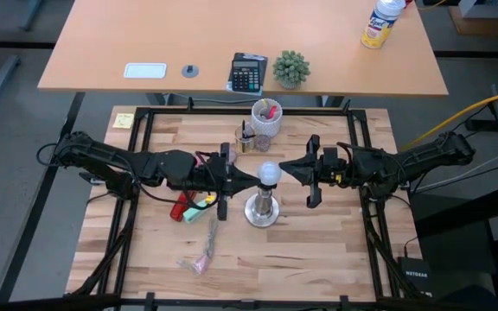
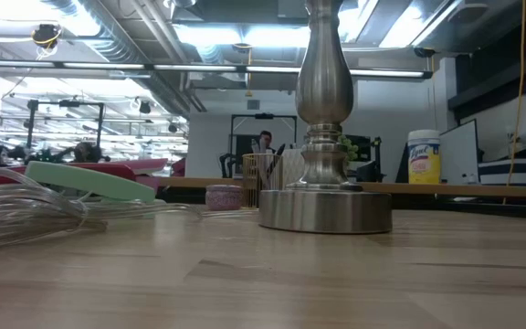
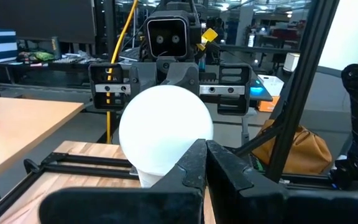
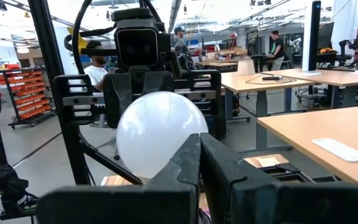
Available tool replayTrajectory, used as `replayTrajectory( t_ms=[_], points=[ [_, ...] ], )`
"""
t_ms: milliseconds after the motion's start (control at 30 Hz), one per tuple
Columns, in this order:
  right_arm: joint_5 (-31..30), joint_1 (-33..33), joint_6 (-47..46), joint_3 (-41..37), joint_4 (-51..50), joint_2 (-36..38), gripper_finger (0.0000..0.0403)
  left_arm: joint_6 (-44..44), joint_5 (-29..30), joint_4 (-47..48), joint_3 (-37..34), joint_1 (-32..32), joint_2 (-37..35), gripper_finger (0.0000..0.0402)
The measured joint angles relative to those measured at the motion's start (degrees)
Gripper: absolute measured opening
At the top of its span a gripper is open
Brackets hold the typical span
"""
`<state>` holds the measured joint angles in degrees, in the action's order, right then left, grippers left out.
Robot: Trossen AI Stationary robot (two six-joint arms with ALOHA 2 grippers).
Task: Screw lightbulb
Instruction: Insert the lightbulb to the lamp
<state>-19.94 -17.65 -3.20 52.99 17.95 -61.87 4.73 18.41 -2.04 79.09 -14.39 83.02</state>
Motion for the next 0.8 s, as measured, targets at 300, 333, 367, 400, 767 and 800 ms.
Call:
replayTrajectory(
  t_ms=[300,333,367,400,767,800],
  points=[
    [-2.18,-3.02,0.02,0.0,-0.32,0.35,0.0014,0.0,1.32,0.19,0.0,-0.53,0.0,0.0003],
    [-2.97,-3.51,0.04,0.0,-0.32,0.41,0.0014,-0.01,1.59,0.18,0.0,-0.69,0.0,0.0003],
    [-3.47,-3.91,0.25,0.0,-0.46,0.58,0.0014,-0.02,1.88,0.16,0.0,-0.73,0.0,0.0003],
    [-3.66,-4.22,0.41,0.0,-0.56,0.63,0.0014,-0.02,2.23,0.15,0.0,-0.74,0.0,0.0003],
    [-3.87,-4.24,-0.18,0.0,-0.65,0.66,0.0014,-0.22,5.16,0.17,0.0,-1.38,0.0,0.0003],
    [-3.87,-4.24,-0.45,0.0,-0.65,0.66,0.0014,-0.22,5.19,0.17,0.0,-1.38,0.0,0.0003]
  ],
)
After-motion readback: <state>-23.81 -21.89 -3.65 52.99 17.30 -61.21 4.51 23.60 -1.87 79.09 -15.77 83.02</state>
